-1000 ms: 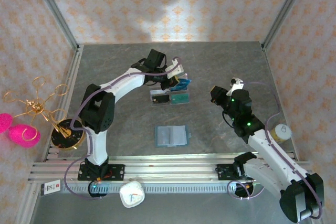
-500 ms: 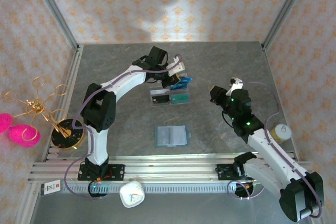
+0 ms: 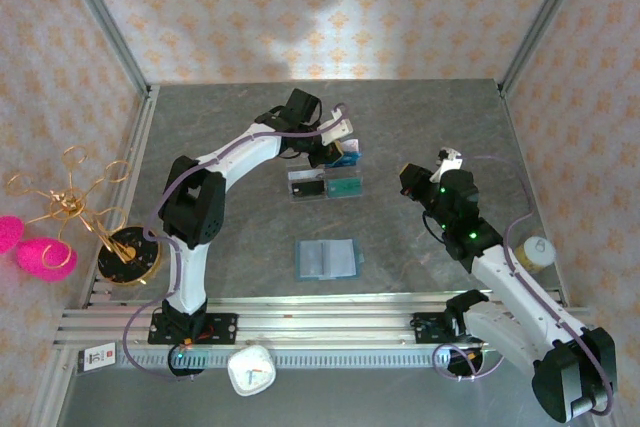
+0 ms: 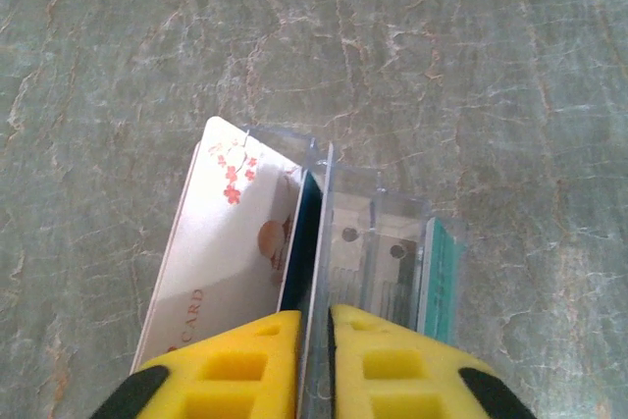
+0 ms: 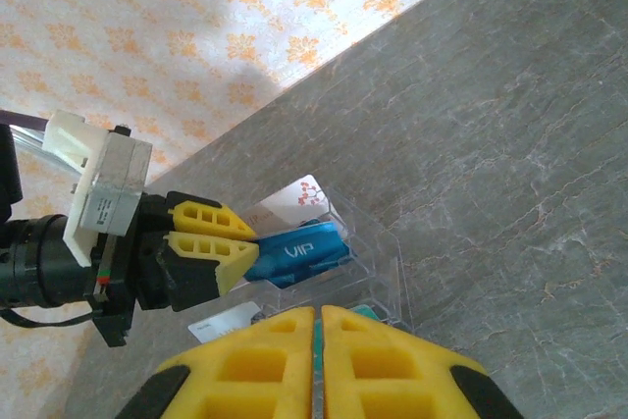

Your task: Take the credit cards out of the card holder

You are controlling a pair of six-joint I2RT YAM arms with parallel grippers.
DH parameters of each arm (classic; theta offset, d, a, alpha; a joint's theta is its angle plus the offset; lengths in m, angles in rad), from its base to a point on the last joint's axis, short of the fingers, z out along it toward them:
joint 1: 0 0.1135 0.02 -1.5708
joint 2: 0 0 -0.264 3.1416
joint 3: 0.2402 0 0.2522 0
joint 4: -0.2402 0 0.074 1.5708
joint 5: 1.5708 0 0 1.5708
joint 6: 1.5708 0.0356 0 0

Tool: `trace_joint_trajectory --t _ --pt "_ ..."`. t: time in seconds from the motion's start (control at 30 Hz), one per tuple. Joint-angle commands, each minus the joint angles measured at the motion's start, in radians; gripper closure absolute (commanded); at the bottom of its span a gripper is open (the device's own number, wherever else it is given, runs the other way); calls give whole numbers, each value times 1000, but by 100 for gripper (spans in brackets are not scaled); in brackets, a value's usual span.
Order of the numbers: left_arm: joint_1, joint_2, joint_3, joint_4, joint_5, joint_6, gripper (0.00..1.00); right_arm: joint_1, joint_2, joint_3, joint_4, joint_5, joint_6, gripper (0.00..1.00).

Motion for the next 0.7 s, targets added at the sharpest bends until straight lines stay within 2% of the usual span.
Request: trace_joint_trajectory --t 0.0,0.13,0.23,0.33,0.4,0.47,0.53,0.67 --pt "1 -25 -11 15 -41 -20 81 -6 -3 -1 33 -11 -10 90" --pt "1 -44 -29 41 -57 -35 78 -7 -1 -3 36 -19 -8 88" --pt "9 -73 -41 85 -20 -78 78 -7 13 3 33 -43 -20 79" --pt "17 -164 -102 219 34 -178 78 -5 51 3 48 -144 -47 71" --pt "16 -253 -195 390 63 -298 77 20 89 -9 71 -188 -47 67" --pt "15 -356 -333 635 118 -468 73 84 138 -14 65 -173 -56 66" --pt "11 -433 -469 861 127 -664 70 162 178 -16 53 -140 -79 65" --pt "7 -573 -730 1181 92 -989 69 313 237 -11 24 -88 -112 62"
